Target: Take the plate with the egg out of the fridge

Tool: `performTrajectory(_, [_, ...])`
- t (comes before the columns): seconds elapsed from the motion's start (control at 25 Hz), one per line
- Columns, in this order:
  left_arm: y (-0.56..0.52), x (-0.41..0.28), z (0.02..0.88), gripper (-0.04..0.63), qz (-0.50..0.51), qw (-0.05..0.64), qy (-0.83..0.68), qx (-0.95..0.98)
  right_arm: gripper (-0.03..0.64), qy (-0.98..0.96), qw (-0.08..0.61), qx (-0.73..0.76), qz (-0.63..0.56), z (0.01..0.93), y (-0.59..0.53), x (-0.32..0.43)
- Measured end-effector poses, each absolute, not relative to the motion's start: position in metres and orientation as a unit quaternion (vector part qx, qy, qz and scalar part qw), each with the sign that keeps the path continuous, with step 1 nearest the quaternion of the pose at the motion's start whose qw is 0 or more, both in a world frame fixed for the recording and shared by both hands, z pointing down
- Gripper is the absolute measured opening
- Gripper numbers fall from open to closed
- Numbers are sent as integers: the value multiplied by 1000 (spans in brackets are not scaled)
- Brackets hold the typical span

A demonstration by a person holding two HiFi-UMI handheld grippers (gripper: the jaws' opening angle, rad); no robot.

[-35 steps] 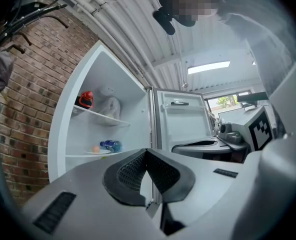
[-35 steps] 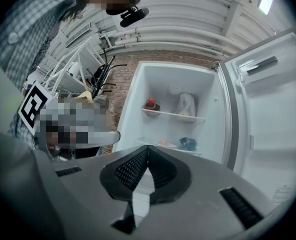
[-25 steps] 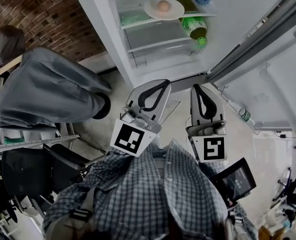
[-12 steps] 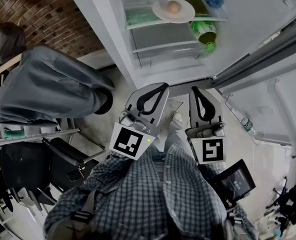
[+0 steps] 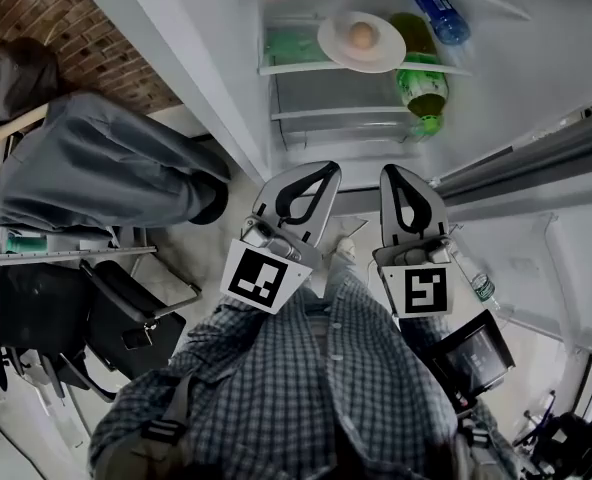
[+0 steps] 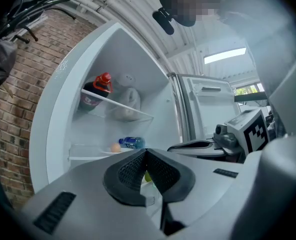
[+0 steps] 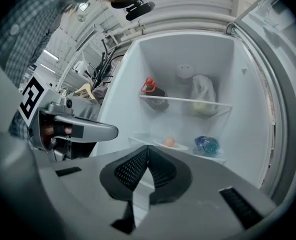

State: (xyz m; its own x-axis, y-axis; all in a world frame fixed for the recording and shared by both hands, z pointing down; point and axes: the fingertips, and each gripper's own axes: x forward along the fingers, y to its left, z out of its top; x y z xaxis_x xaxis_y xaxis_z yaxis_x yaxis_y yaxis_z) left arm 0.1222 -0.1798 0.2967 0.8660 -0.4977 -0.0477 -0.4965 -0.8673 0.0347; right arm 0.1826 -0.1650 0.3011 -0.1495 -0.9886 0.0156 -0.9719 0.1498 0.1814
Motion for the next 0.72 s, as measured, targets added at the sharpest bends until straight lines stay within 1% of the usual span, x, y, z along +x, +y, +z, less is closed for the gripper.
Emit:
performTrajectory(0.2, [-198, 139, 293, 6, -37, 18, -278, 960, 5, -763, 86, 636, -81, 297, -188, 203])
performTrajectory(0.36, [-211, 149, 289, 6, -41, 17, -293, 955, 6, -747, 124, 648, -82, 300, -212, 227])
performTrajectory(0.44, [-216, 152, 288, 6, -43, 19, -300, 953, 6, -736, 155, 653, -95, 302, -222, 237])
performTrajectory(0.6, [-225, 154, 284, 6, -49, 10, -316, 947, 6, -720, 245, 632, -144, 311, -241, 241])
performTrajectory(0.72, [-227, 155, 284, 6, -49, 13, -329, 943, 6, -713, 287, 615, -175, 320, -253, 241])
